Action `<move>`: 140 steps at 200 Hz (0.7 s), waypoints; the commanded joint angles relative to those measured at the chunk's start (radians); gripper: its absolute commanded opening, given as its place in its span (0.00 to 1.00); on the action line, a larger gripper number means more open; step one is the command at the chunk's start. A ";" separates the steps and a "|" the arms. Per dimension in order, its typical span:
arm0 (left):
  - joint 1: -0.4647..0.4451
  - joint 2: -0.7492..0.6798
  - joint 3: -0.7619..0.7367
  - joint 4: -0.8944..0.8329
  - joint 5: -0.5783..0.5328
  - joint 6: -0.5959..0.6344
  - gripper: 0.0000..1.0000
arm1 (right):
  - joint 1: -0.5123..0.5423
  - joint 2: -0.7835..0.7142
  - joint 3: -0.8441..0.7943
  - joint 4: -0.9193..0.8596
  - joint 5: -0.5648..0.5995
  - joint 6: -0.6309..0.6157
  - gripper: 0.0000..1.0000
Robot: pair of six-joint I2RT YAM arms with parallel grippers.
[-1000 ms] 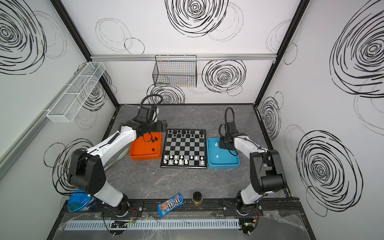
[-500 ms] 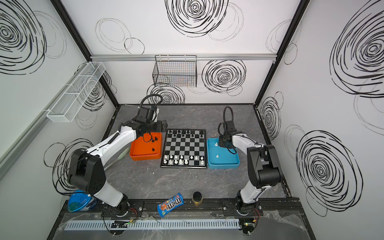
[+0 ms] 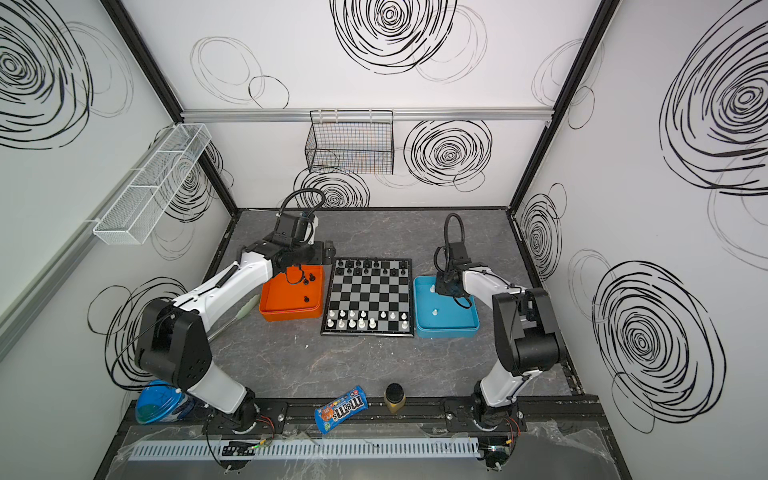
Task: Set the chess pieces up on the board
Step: 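Lower the right gripper into the blue tray and close on a white piece, then lift the white piece and carry it over the board's nearest row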
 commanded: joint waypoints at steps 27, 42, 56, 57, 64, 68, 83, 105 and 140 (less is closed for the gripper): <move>0.006 -0.003 0.011 0.015 0.011 0.004 0.96 | 0.015 0.014 0.011 0.001 0.011 0.013 0.18; 0.006 -0.003 0.011 0.015 0.011 0.004 0.96 | 0.017 0.009 0.010 0.003 0.017 0.015 0.16; 0.008 -0.003 0.011 0.015 0.013 0.005 0.96 | 0.020 0.005 0.011 -0.001 0.023 0.015 0.14; 0.007 -0.003 0.011 0.015 0.013 0.005 0.96 | 0.021 0.005 0.011 -0.002 0.023 0.015 0.14; 0.007 -0.002 0.011 0.015 0.013 0.004 0.96 | 0.023 0.003 0.014 -0.005 0.026 0.015 0.12; 0.007 -0.001 0.011 0.014 0.013 0.005 0.96 | 0.024 0.002 0.015 -0.008 0.029 0.015 0.12; 0.007 0.000 0.011 0.015 0.014 0.004 0.96 | 0.030 -0.005 0.021 -0.019 0.036 0.015 0.09; 0.007 0.001 0.011 0.015 0.015 0.003 0.96 | 0.042 -0.027 0.027 -0.045 0.053 0.015 0.07; 0.007 0.006 0.011 0.015 0.018 0.002 0.96 | 0.067 -0.106 0.041 -0.111 0.084 0.013 0.05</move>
